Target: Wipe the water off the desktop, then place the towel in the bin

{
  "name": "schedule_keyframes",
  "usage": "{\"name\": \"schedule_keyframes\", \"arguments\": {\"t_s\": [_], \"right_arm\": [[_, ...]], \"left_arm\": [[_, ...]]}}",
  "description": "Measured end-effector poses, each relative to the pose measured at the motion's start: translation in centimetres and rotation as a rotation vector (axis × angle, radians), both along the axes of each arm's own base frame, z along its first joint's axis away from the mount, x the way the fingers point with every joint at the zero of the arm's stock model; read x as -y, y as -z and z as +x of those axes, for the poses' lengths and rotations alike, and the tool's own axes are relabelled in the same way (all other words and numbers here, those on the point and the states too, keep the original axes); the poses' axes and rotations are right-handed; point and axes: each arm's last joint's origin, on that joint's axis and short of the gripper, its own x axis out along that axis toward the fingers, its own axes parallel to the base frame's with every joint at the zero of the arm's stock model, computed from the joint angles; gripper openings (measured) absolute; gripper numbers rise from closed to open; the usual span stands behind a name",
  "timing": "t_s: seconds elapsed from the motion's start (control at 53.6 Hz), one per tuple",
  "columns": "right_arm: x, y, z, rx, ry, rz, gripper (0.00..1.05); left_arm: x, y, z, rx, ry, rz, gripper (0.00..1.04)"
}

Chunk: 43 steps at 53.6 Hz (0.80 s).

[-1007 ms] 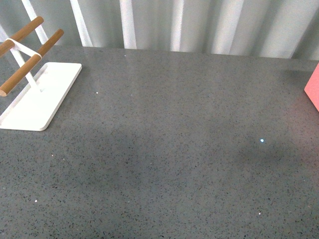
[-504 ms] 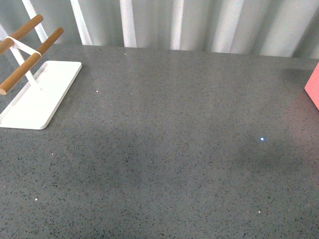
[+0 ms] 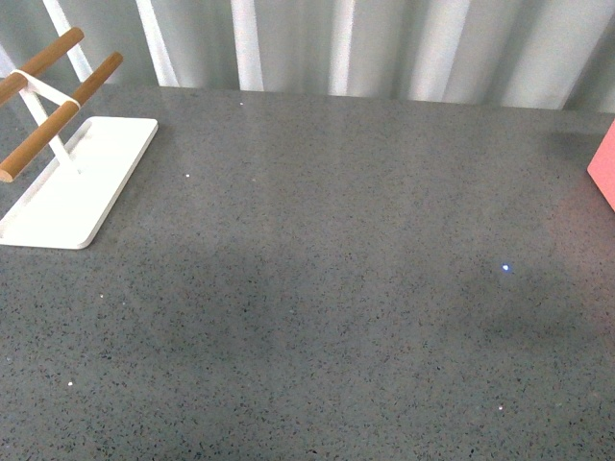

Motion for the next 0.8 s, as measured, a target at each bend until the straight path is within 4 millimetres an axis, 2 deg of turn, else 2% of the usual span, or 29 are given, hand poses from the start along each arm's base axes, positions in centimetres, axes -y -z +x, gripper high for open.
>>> {"name": "schedule_keyframes", "arguments": {"t_s": [0.41, 0.504, 0.578, 0.802], "right_arm": [[0.0, 0.0, 0.0, 0.0, 0.0, 0.0, 0.79], [0.0, 0.01, 0.0, -0.001, 0.0, 0.001, 0.99], [0.0, 0.0, 0.0, 0.0, 0.0, 0.001, 0.97], [0.0, 0.01, 0.0, -0.001, 0.0, 0.001, 0.98]], "left_arm": [[0.0, 0.0, 0.0, 0.0, 0.0, 0.0, 0.98], [0.0, 0.0, 0.0, 0.0, 0.0, 0.0, 0.98], [0.0, 0.0, 0.0, 0.0, 0.0, 0.0, 0.98], [0.0, 0.0, 0.0, 0.0, 0.0, 0.0, 0.98]]}}
